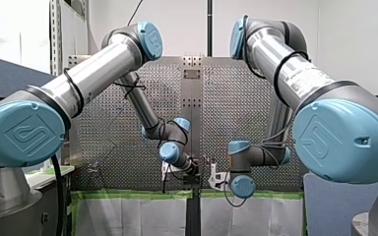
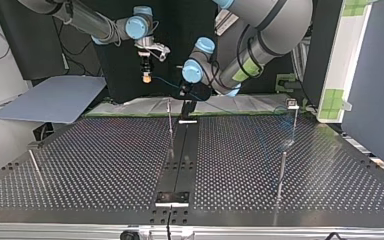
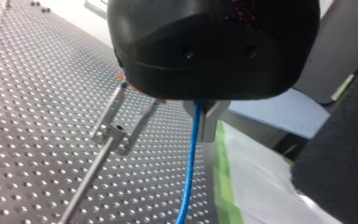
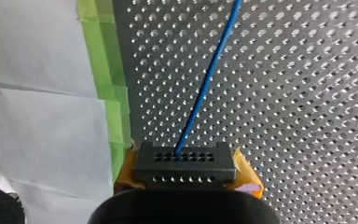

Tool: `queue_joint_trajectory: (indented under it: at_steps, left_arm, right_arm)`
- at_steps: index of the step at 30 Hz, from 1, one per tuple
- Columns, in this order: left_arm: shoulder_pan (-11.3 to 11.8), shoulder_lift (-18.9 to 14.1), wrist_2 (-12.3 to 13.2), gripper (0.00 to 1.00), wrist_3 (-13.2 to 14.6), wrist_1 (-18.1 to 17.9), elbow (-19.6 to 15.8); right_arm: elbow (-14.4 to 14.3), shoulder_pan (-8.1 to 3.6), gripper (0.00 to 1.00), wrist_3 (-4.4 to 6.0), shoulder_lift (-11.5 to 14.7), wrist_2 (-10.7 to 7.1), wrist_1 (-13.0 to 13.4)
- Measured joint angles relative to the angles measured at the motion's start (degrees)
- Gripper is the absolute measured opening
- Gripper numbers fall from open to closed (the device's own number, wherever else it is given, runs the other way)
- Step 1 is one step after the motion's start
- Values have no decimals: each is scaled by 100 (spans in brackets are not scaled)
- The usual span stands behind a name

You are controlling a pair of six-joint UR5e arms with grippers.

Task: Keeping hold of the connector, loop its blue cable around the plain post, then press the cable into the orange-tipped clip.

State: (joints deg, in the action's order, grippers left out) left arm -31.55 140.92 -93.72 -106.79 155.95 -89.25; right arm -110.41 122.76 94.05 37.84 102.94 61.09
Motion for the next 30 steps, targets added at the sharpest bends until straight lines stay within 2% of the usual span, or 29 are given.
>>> queue_joint_trajectory:
  at_steps: [8, 11, 17, 23, 30]
  left_arm:
    - [-42, 19, 116, 0, -398, -420, 137]
    - [-52, 102, 136, 0, -515, -463, 254]
    - [-61, 376, -42, 0, -336, -212, 573]
    - [-62, 435, -107, 0, -263, -53, 889]
    - [-36, 438, -112, 0, -300, -46, 952]
  right_arm:
    - [258, -100, 0, -54, -24, -21, -214]
    - [336, -149, 0, -77, -24, -25, -304]
    - [418, -241, 0, -150, -27, -20, -453]
    - [446, -310, 0, -177, -26, -28, -470]
    - [476, -363, 0, -183, -26, -41, -482]
